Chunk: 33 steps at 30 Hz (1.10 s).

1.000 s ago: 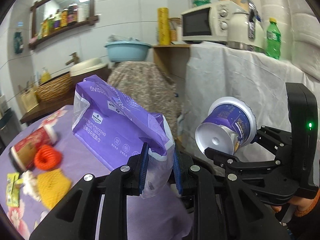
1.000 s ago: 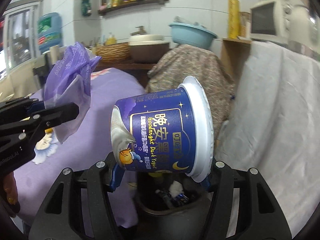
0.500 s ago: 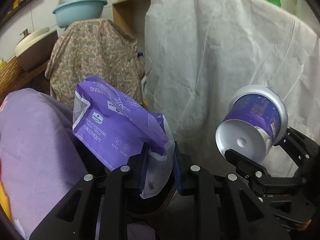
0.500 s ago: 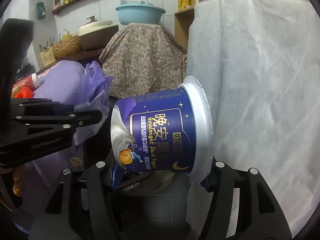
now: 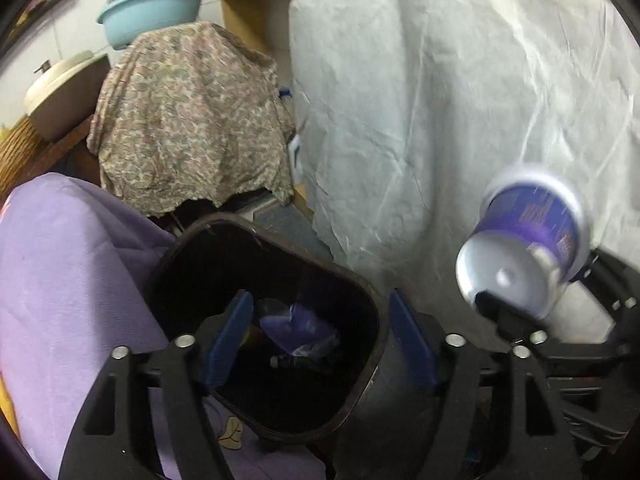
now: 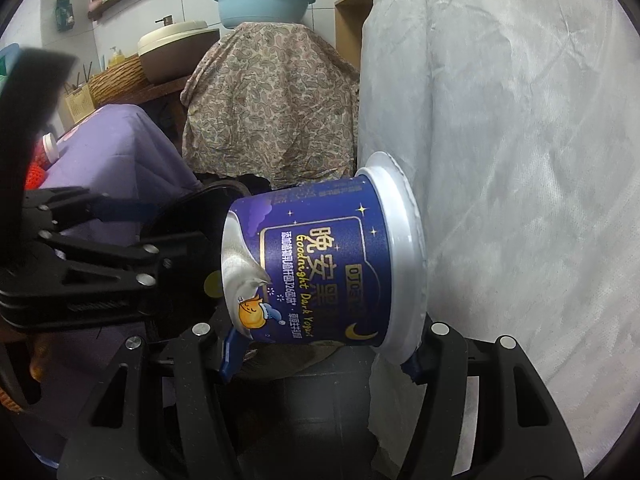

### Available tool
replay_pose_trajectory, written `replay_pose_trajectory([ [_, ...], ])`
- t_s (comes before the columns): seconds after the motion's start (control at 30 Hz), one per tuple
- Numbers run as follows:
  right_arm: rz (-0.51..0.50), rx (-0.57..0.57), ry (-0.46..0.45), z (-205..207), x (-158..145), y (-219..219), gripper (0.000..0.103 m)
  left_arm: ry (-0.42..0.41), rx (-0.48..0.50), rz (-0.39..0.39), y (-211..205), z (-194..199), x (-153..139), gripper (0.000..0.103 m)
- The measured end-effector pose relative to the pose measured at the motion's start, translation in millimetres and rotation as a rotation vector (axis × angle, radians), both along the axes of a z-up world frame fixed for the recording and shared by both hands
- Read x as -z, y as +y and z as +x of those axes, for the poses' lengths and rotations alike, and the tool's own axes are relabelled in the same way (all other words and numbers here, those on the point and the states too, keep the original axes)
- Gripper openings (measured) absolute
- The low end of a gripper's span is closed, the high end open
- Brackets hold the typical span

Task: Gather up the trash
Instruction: 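Carry both to the black bin, left tool drops wipes while right drops cup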

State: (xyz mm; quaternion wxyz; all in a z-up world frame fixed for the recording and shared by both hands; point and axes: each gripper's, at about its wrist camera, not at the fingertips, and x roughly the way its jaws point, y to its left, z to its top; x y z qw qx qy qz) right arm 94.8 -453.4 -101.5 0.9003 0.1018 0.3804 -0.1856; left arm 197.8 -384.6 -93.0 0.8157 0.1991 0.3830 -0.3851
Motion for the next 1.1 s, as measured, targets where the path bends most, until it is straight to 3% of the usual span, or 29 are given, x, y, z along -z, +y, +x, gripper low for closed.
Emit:
replay_pose_trajectory([
  [0.1,0.006,-0.002,0.010,10.2,4.7,-1.9,0.060,-0.055,-0.038,-0.049,13.3,-0.4,-19.8,0.088],
  [0.27,0.034,-0.046,0.026,32.3,15.0,3.4,0.060,-0.099,-0.099,-0.093,33.4,0.2,-43.1,0.090],
  [0.53,0.077,-0.209,0.090,85.8,46.4,43.0,0.060,-0.096,-0.189,-0.169,78.0,2.2,-69.1,0.097],
  [0.67,0.080,-0.268,0.152,116.0,73.3,62.0,0.060,-0.099,-0.227,-0.176,100.3,-0.6,-72.1,0.097],
  [1.0,0.088,-0.286,0.265,157.8,127.4,68.3,0.061,-0.087,-0.334,-0.207,151.8,-0.5,-75.3,0.097],
  [1.1,0.065,-0.282,0.282,156.8,136.2,74.7,0.075,-0.090,-0.348,-0.209,159.3,-2.1,-75.9,0.097],
])
